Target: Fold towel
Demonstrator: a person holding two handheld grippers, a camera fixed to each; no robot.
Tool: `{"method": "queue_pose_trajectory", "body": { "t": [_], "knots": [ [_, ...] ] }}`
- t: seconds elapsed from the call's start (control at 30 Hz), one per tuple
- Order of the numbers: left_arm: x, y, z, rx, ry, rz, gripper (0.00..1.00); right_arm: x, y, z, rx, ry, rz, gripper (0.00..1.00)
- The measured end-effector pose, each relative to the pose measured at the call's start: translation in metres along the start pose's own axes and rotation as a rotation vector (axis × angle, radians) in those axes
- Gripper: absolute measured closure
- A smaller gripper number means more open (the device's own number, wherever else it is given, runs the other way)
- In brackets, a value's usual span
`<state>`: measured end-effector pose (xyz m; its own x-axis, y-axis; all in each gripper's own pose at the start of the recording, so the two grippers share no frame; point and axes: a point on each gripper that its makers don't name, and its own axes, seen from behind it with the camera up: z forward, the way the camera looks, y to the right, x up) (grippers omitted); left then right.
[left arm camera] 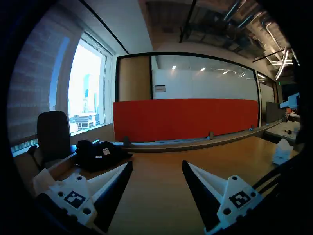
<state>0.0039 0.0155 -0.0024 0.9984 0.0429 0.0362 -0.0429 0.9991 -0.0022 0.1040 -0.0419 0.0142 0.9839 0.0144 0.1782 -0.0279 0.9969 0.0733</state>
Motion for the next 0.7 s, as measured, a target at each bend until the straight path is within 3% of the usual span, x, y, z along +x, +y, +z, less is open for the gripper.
{"method": "queue_pose_trajectory", "body": {
  "t": [0.3, 0.7],
  "knots": [
    [-0.029, 0.0, 0.004, 0.0, 0.028, 0.03, 0.07, -0.019, 0.008, 0.007, -0.014, 0.005, -0.001, 0.01],
    [-0.065, -0.009, 0.011, 0.011, 0.048, 0.02, 0.07, -0.05, 0.003, 0.019, -0.011, 0.002, -0.03, 0.01]
  ]
}}
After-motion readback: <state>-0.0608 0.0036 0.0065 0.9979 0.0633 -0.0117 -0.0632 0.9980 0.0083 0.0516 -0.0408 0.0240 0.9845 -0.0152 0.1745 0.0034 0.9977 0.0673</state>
